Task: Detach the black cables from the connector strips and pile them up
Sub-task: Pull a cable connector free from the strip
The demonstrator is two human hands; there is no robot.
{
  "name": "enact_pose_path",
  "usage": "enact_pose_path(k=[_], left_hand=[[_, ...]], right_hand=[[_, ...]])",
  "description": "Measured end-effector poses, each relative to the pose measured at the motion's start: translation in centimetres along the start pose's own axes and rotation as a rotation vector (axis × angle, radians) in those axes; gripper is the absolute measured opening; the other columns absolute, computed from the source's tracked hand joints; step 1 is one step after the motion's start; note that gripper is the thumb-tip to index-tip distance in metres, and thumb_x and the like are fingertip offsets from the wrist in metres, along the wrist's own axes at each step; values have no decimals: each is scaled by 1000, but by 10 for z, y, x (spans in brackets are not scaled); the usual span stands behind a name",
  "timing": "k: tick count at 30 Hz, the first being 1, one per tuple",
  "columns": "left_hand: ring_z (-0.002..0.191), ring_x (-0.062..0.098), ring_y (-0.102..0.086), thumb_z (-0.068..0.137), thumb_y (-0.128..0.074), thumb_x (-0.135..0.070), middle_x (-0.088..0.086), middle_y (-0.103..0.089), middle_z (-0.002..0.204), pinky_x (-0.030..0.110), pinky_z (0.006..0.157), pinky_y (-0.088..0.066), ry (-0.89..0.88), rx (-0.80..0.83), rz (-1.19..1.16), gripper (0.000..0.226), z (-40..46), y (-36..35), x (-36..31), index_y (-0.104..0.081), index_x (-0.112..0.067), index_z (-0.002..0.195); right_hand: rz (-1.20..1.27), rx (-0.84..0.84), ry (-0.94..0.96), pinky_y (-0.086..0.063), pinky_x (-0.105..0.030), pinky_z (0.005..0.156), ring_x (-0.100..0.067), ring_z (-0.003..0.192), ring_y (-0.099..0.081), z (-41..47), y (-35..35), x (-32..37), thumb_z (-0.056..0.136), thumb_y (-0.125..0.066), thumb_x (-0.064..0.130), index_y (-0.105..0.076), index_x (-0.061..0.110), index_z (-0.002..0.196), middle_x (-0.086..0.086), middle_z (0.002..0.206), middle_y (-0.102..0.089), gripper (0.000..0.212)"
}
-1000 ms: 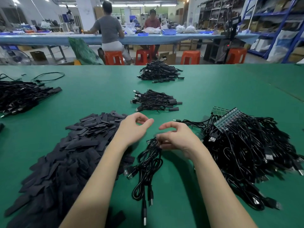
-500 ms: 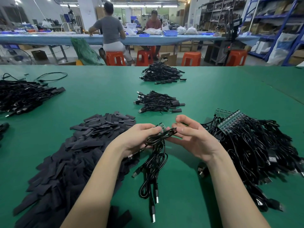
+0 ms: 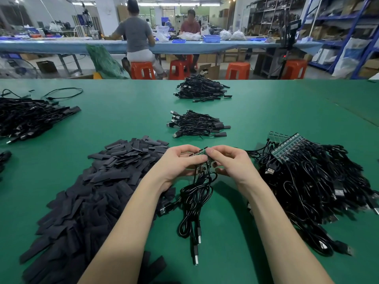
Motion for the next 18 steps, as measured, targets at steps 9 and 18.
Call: enact_pose_path(k=[9,18], left_hand=[[79,8,-69,68,-80,-16,2,-75,91,18,69,-54,14,148,-206,33,-5,-2,-3,-75,-11,101],[82,15,-68,67,-89,-21,5,-75,93,26,76,-56,-46,12,-26,22,1,3,1,-74,-22,83]], right_hand=[[443,170,-182,-53,-14,60,-8,68,-62,1,-5,-5,74,-80,23,-79,6,97,-4,91,-75,29],[390,162,-193,-53,-18,57,-5,62,-64,-13,3,14,72,-78,35,-80,28,69,10,75,-72,7]])
Point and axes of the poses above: each hand's wrist, its own z-axis towards the middle knuckle, its own y-axis out of the back of the hand, x = y × z, the point moved 1 cm from there along z, towards the middle knuckle
